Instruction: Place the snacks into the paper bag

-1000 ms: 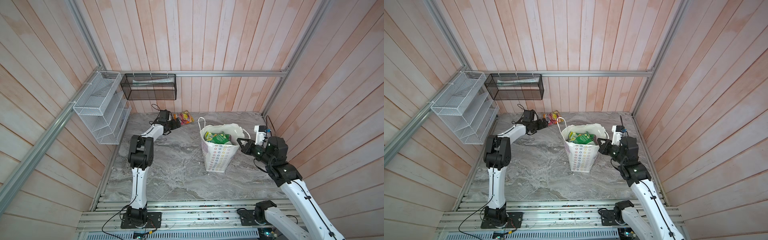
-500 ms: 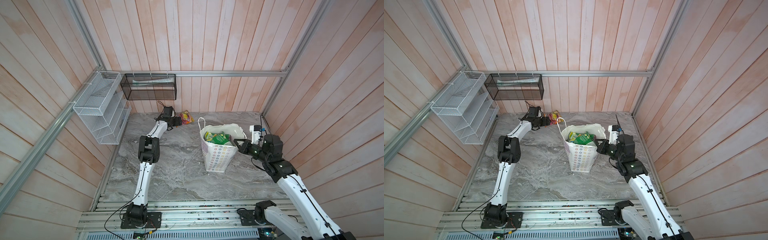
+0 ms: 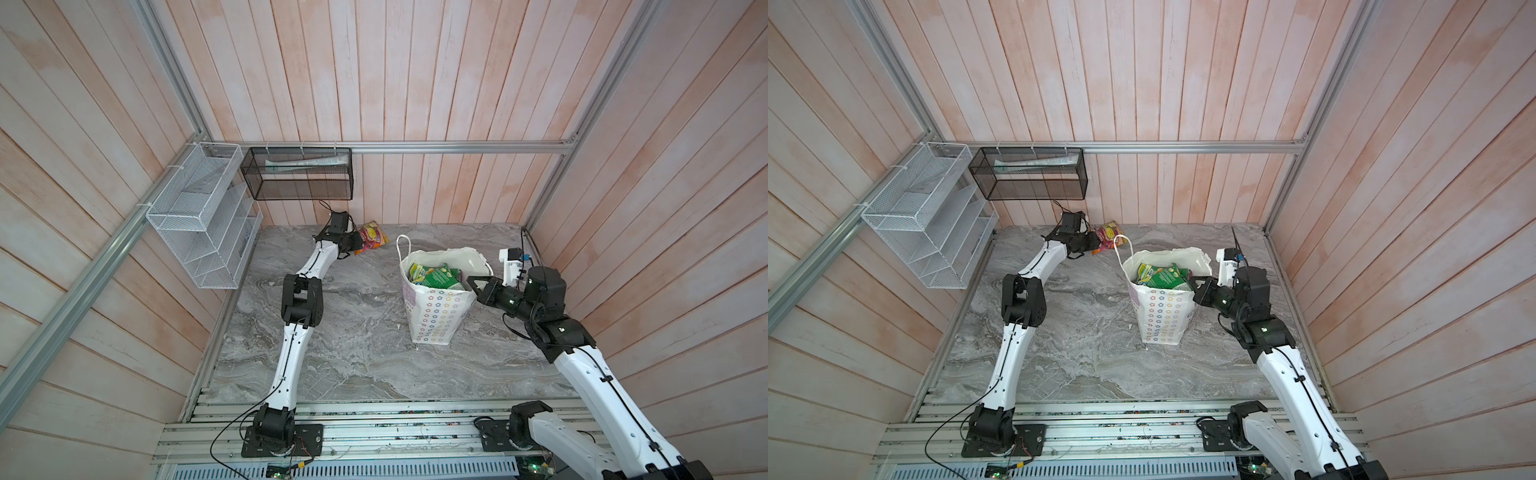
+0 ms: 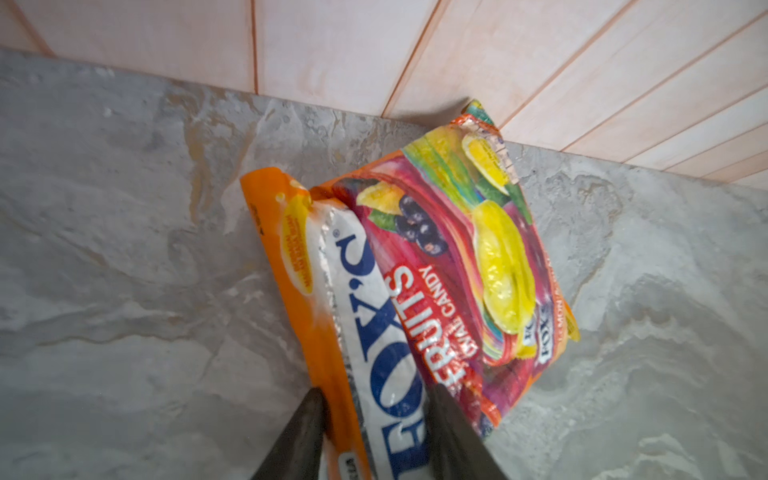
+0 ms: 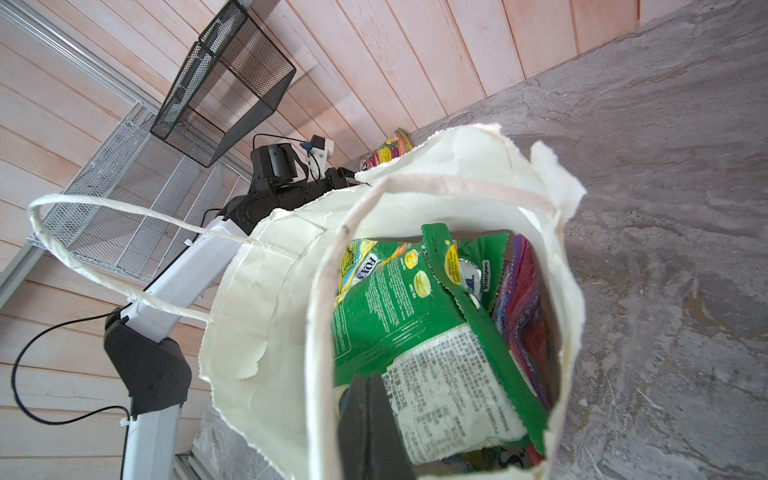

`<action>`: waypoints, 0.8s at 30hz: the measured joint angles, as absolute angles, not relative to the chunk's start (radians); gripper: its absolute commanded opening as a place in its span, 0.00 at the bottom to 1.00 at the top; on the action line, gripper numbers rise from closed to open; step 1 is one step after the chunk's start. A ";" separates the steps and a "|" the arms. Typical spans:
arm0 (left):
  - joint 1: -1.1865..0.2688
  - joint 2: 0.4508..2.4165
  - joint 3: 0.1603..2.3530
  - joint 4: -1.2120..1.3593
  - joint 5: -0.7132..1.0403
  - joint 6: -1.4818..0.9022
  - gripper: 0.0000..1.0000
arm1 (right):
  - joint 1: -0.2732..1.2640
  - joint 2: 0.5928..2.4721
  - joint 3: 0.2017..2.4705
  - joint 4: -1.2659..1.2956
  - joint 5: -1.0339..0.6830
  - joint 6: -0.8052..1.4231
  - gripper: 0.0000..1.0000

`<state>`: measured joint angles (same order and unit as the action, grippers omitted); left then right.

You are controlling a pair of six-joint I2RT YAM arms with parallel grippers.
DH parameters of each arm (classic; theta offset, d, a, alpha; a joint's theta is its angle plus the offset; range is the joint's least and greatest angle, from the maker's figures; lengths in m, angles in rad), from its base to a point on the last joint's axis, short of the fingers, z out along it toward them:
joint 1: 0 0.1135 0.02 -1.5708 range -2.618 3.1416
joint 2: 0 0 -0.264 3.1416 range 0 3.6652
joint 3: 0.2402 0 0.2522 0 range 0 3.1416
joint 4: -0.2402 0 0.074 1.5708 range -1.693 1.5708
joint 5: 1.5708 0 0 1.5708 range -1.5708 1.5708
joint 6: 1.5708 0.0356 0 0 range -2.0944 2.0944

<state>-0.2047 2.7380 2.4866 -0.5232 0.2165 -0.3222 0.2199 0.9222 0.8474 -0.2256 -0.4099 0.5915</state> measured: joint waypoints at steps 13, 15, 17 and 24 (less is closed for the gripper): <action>-0.173 2.724 2.406 -0.437 0.424 -0.611 0.00 | 0.220 0.931 0.873 -0.257 -0.408 0.594 0.00; -0.163 2.683 2.346 -0.432 0.443 -0.633 0.00 | 0.220 0.928 0.882 -0.263 -0.400 0.591 0.00; -0.155 2.601 2.236 -0.422 0.451 -0.650 0.00 | 0.220 0.919 0.892 -0.272 -0.384 0.581 0.00; -0.128 2.153 1.824 -0.373 0.429 -0.657 0.00 | 0.220 0.898 0.943 -0.292 -0.317 0.545 0.00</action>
<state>-0.1284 2.1529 1.8244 -0.3729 0.4290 -0.6571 0.2195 0.8978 0.9432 -0.2920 -0.3168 0.5446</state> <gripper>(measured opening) 0.068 0.041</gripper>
